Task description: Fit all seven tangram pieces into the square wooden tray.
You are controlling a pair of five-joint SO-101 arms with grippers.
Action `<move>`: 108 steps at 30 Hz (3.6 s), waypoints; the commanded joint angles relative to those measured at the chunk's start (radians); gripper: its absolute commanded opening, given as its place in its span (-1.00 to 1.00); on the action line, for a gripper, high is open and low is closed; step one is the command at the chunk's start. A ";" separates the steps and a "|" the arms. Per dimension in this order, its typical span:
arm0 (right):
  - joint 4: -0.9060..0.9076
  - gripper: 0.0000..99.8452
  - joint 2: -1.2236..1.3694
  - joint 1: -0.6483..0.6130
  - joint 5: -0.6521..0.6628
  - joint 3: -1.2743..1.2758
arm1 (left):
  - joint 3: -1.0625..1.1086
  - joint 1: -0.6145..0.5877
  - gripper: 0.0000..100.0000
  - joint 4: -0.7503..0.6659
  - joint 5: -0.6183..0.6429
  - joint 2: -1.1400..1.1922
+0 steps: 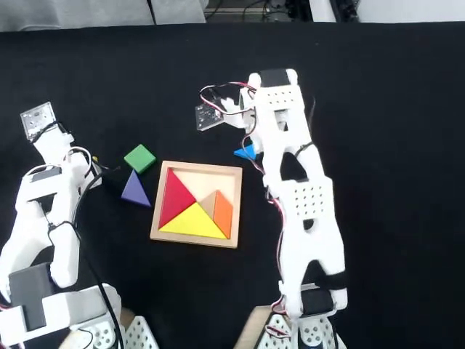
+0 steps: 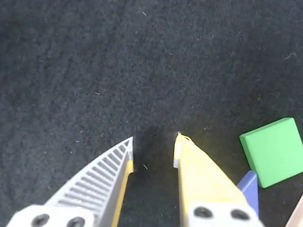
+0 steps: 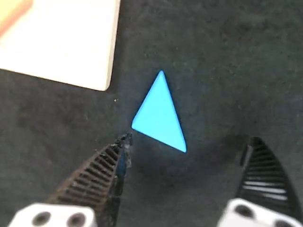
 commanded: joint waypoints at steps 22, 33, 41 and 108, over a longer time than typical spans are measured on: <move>0.037 -0.47 0.030 -0.063 0.008 0.007 | -0.053 0.015 -0.70 -0.006 -0.002 -0.008; 0.038 -0.47 0.035 -0.100 -0.012 0.018 | -0.053 0.016 -0.70 -0.006 -0.002 -0.008; 0.034 -0.73 0.035 -0.110 -0.023 0.005 | -0.053 0.016 -0.70 -0.006 -0.002 -0.008; -0.204 -0.55 -0.344 -0.486 -0.704 0.427 | -0.050 0.016 -0.70 -0.006 0.002 -0.008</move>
